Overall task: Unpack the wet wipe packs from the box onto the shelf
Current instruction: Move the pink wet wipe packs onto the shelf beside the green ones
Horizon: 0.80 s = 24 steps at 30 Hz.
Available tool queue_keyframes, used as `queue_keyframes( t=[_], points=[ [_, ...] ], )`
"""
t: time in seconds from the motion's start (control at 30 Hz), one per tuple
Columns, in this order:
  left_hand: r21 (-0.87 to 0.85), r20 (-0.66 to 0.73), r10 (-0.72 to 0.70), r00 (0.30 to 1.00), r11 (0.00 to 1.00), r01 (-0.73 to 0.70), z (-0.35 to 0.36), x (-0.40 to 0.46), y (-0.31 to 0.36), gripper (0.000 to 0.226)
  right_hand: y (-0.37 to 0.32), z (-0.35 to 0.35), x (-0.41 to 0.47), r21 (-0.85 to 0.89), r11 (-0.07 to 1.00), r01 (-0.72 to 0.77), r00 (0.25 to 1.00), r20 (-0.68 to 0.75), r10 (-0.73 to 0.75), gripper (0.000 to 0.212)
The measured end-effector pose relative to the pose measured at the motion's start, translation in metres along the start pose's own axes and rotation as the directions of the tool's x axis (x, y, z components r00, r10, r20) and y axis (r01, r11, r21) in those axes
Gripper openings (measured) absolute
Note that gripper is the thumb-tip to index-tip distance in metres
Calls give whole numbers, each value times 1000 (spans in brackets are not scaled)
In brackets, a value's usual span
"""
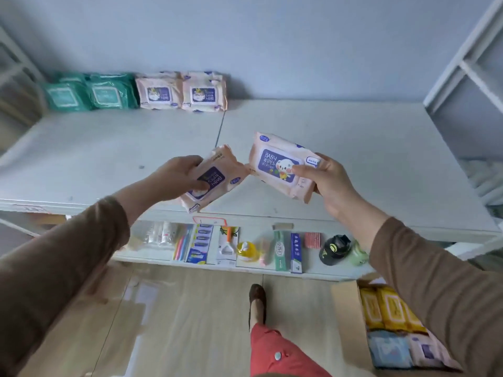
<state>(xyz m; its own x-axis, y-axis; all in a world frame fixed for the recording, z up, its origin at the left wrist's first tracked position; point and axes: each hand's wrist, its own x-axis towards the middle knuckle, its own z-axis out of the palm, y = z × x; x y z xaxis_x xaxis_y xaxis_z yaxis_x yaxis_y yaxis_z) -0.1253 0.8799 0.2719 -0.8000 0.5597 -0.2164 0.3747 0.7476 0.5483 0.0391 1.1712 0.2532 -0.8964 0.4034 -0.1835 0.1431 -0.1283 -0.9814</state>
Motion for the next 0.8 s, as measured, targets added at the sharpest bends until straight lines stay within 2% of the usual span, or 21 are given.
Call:
queue_keyframes(
  t=[0.13, 0.27, 0.43, 0.57, 0.7, 0.8],
  points=[
    [104, -7, -37, 999, 994, 38, -50, 66, -40, 25, -8, 50, 94, -20, 1000, -23, 999, 33, 24, 26],
    [191, -94, -86, 992, 976, 103, -93, 126, -84, 29, -19, 101, 176, -40, 998, -55, 997, 55, 58, 22],
    [204, -133, -110, 985, 969, 136, -135, 191, -141, 31, -31, 160, 257, -11, 997, -72, 996, 61, 72, 20],
    [227, -83, -83, 993, 969, 100, -163, 243, -172, 32, -31, 191, 306, -10, 995, -100, 994, 41, 101, 23],
    [236, 1, -2, 1000, 972, 2, -182, 296, -192, 35, -27, 215, 341, -71, 991, -116, 990, 72, 121, 19],
    [216, 25, 28, 999, 976, -33, -189, 331, -205, 40, -15, 233, 370, -130, 987, -95, 995, -45, 90, 26]
  ],
)
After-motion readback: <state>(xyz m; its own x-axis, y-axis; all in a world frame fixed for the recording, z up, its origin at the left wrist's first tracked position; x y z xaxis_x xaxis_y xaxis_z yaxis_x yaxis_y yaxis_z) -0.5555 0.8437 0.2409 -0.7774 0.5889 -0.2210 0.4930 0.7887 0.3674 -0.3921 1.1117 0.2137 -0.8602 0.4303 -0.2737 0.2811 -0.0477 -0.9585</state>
